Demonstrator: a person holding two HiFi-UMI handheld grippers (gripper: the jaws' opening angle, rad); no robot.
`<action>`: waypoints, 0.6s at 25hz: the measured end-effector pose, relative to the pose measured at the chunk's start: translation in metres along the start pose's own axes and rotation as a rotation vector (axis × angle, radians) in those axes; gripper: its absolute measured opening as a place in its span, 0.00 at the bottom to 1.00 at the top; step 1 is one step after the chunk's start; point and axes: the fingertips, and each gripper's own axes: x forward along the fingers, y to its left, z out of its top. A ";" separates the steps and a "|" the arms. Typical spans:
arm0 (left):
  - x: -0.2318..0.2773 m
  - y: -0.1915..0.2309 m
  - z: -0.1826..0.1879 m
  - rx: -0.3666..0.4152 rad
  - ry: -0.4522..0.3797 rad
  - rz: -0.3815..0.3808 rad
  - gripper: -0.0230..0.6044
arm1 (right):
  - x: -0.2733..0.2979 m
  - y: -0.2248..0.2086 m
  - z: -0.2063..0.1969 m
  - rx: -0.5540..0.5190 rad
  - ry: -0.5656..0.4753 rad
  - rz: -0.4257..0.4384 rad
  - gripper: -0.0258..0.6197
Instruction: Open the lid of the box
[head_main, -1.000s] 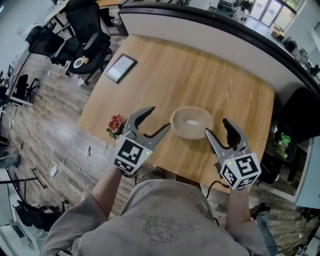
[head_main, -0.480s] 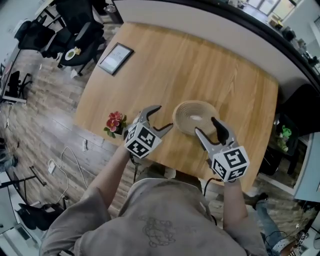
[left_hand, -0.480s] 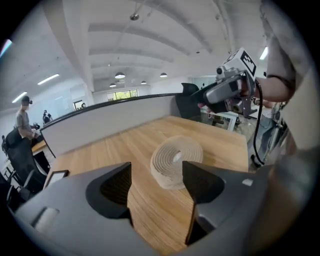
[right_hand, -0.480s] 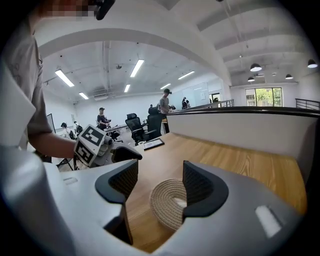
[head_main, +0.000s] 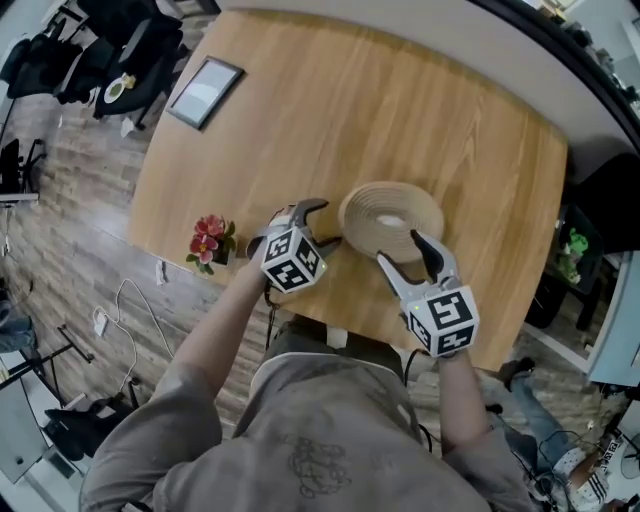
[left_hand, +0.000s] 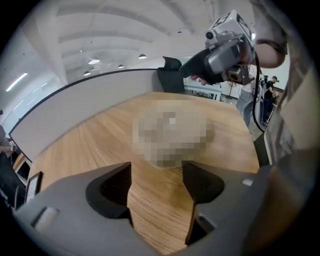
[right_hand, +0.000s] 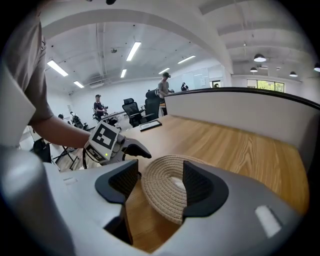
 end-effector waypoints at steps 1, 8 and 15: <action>0.005 -0.001 -0.003 -0.007 -0.002 -0.014 0.55 | 0.004 -0.001 -0.006 -0.001 0.012 -0.004 0.46; 0.024 -0.001 0.000 0.047 -0.080 -0.142 0.55 | 0.031 -0.001 -0.043 -0.060 0.152 0.007 0.46; 0.037 -0.019 0.004 0.127 -0.088 -0.234 0.56 | 0.055 0.014 -0.058 -0.218 0.255 0.084 0.46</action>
